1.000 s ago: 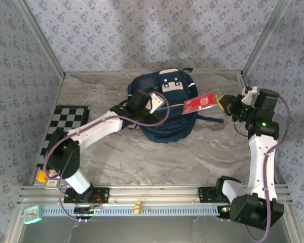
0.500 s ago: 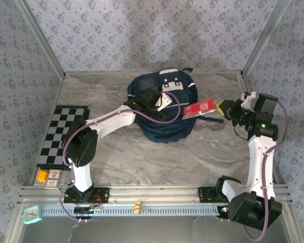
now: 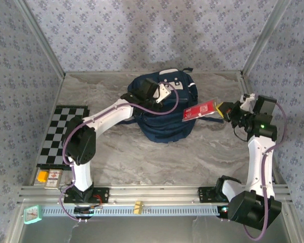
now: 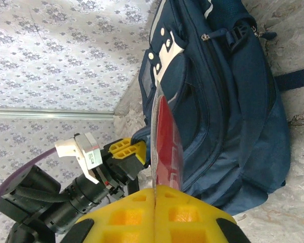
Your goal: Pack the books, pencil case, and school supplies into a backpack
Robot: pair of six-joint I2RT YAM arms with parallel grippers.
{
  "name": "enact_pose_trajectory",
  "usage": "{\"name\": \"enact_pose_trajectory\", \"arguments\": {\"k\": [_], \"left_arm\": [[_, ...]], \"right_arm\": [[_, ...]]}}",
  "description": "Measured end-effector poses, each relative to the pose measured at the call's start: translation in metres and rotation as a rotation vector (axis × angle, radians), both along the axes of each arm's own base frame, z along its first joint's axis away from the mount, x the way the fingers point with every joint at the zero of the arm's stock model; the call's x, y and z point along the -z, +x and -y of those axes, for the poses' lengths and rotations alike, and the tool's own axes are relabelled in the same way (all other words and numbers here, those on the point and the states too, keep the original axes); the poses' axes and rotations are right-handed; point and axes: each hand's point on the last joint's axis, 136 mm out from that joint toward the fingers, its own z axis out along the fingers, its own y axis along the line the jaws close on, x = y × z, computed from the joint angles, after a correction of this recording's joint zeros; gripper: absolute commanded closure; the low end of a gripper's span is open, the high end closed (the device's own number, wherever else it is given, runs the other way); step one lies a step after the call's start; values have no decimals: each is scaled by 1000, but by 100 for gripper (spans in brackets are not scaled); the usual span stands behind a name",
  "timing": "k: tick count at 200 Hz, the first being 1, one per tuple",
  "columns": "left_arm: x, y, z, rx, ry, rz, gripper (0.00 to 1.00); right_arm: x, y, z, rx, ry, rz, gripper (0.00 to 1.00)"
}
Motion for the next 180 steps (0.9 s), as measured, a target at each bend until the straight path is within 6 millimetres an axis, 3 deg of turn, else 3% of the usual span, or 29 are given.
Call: {"name": "enact_pose_trajectory", "arguments": {"k": [49, 78, 103, 136, 180], "left_arm": [[-23, -7, 5, -36, -16, 42, 100], [-42, -11, 4, -44, -42, 74, 100], [-51, -12, 2, -58, -54, 87, 100], [-57, -13, 3, -65, -56, 98, 100], [-63, -11, 3, -71, -59, 108, 100]], "right_arm": [[14, 12, -36, -76, 49, -16, 100], [17, 28, -64, -103, 56, -10, 100], [19, 45, -73, -59, 61, 25, 100], [41, 69, -85, 11, 49, 33, 100], [64, 86, -126, -14, 29, 40, 100]]}}
